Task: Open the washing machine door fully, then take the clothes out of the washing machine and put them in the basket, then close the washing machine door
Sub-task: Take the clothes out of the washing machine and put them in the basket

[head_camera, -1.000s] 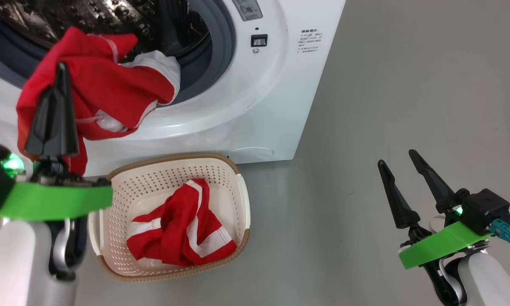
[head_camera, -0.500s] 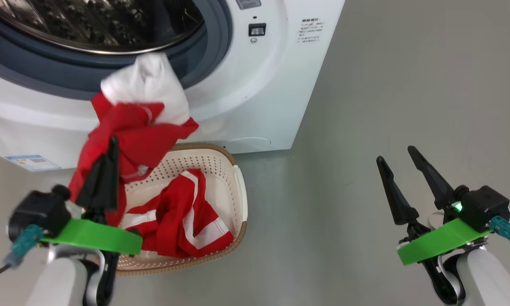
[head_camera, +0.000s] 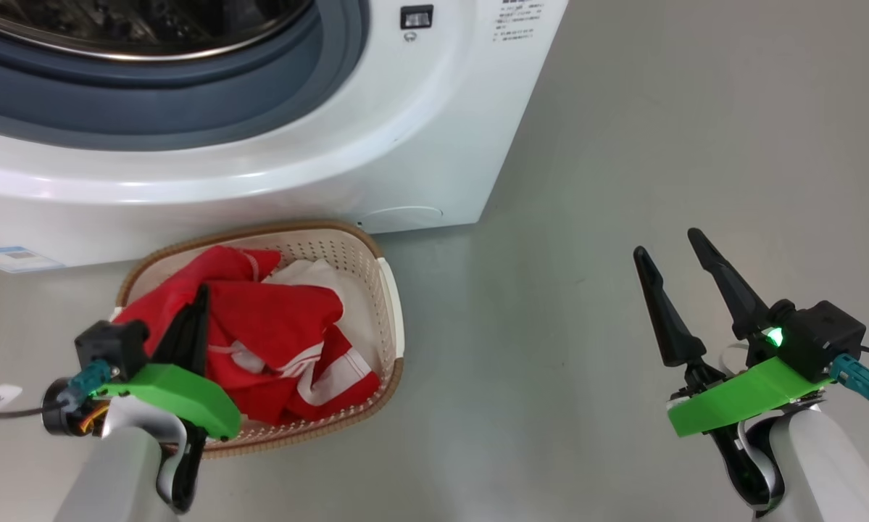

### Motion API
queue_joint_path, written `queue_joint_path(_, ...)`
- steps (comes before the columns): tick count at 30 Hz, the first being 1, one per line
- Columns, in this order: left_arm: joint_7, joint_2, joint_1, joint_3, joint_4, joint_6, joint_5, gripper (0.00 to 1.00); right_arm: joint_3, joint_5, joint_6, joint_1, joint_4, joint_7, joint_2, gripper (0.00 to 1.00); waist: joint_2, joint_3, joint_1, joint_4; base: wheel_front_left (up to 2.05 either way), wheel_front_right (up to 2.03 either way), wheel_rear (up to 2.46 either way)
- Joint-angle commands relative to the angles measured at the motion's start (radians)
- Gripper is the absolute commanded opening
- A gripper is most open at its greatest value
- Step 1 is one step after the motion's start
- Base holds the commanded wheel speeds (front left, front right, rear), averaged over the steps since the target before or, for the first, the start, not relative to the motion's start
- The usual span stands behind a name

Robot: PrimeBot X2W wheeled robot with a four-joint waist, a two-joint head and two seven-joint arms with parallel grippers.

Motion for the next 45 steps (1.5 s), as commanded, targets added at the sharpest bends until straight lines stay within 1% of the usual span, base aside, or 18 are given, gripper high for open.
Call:
queue_joint_path(1, -0.014, 0.022, -0.041, 0.026, 0.022, -0.009, 0.01, 0.0, 0.023, -0.013, 0.002, -0.017, -0.027, -0.005, 0.002, 1.0, 0.0, 0.019, 0.0, -0.012, 0.0, 0.0, 0.0)
queue_joint_path(5, -0.016, 0.015, -0.094, 0.02, 0.121, -0.019, 0.023, 0.0, 0.024, -0.017, 0.002, -0.027, -0.03, -0.005, 0.011, 1.0, 0.0, 0.041, 0.0, -0.021, 0.0, 0.0, 0.0)
queue_joint_path(11, -0.017, 0.009, -0.137, 0.013, 0.216, -0.026, 0.04, 0.0, 0.032, -0.021, 0.002, -0.042, -0.033, -0.005, 0.022, 1.0, 0.0, 0.071, 0.0, -0.037, 0.0, 0.0, 0.0)
queue_joint_path(17, -0.017, 0.011, -0.203, -0.019, 0.339, -0.028, 0.043, 0.0, 0.047, -0.025, 0.002, -0.064, -0.037, -0.005, 0.035, 1.0, 0.0, 0.122, 0.0, -0.06, 0.0, 0.0, 0.0)
queue_joint_path(27, -0.003, 0.037, -0.312, -0.114, 0.532, -0.029, -0.019, 0.0, 0.064, -0.032, 0.002, -0.095, -0.044, -0.005, 0.056, 1.0, 0.0, 0.206, 0.0, -0.098, 0.0, 0.0, 0.0)
queue_joint_path(34, 0.027, 0.065, -0.353, -0.168, 0.578, -0.029, -0.089, 0.0, 0.07, -0.037, 0.002, -0.112, -0.045, -0.005, 0.065, 1.0, 0.0, 0.232, 0.0, -0.109, 0.0, 0.0, 0.0)
queue_joint_path(35, 0.027, 0.067, -0.357, -0.175, 0.581, -0.029, -0.097, 0.12, 0.07, -0.037, 0.002, -0.114, -0.045, -0.005, 0.065, 1.0, 0.0, 0.232, 0.0, -0.11, 0.0, 0.0, 0.0)
queue_joint_path(36, 0.027, 0.068, -0.36, -0.182, 0.582, -0.029, -0.105, 0.27, 0.069, -0.038, 0.002, -0.114, -0.045, -0.005, 0.065, 1.0, 0.0, 0.232, 0.0, -0.109, 0.0, 0.0, 0.0)
queue_joint_path(38, 0.025, 0.07, -0.364, -0.194, 0.585, -0.029, -0.121, 0.53, 0.067, -0.039, 0.002, -0.113, -0.043, -0.005, 0.065, 1.0, 0.0, 0.229, 0.0, -0.106, 0.0, 0.0, 0.0)
queue_joint_path(39, 0.024, 0.071, -0.365, -0.2, 0.587, -0.029, -0.129, 0.98, 0.067, -0.039, 0.002, -0.114, -0.042, -0.005, 0.065, 1.0, 0.0, 0.228, 0.0, -0.105, 0.0, 0.0, 0.0)
queue_joint_path(40, 0.023, 0.072, -0.366, -0.206, 0.588, -0.029, -0.136, 1.0, 0.067, -0.039, 0.002, -0.115, -0.041, -0.005, 0.065, 1.0, 0.0, 0.226, 0.0, -0.103, 0.0, 0.0, 0.0)
queue_joint_path(45, 0.011, 0.073, -0.364, -0.236, 0.581, -0.029, -0.173, 1.0, 0.067, -0.039, 0.002, -0.119, -0.036, -0.005, 0.063, 1.0, 0.0, 0.212, 0.0, -0.095, 0.0, 0.0, 0.0)
